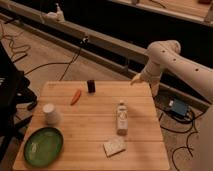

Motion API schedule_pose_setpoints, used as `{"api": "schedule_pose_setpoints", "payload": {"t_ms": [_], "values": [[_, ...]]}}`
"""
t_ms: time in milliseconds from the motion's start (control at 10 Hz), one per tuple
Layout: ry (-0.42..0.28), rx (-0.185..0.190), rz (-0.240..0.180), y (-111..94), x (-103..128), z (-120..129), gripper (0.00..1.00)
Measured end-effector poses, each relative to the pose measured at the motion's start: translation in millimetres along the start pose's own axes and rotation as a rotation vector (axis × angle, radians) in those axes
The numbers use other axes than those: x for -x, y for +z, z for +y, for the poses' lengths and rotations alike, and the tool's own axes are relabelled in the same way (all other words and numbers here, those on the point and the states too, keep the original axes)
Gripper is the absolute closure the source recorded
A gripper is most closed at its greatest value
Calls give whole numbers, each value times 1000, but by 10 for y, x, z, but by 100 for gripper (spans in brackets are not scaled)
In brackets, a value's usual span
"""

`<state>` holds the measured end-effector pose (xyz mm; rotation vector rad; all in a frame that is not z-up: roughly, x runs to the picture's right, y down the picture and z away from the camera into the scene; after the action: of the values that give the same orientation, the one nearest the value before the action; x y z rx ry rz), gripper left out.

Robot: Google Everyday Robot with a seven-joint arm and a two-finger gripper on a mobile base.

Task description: Place the ceramic cup over the eraser

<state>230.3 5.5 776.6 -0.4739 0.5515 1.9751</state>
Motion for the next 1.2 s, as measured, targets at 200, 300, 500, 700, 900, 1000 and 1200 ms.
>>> {"api": "schedule_pose_setpoints", "payload": {"t_ms": [200,300,500,700,900,1000,1200], "values": [[1,0,-2,-6,3,0,20],[-1,7,-14,-53,31,31,20],[-22,16,-41,-160,54,159,20],[-62,28,-51,-241,7,375,20],[-145,52,-41,-294,-178,786,20],[-206,63,-30,-298,-325,1054,20],[-344,83,-11,-309,-690,1609,20]]}}
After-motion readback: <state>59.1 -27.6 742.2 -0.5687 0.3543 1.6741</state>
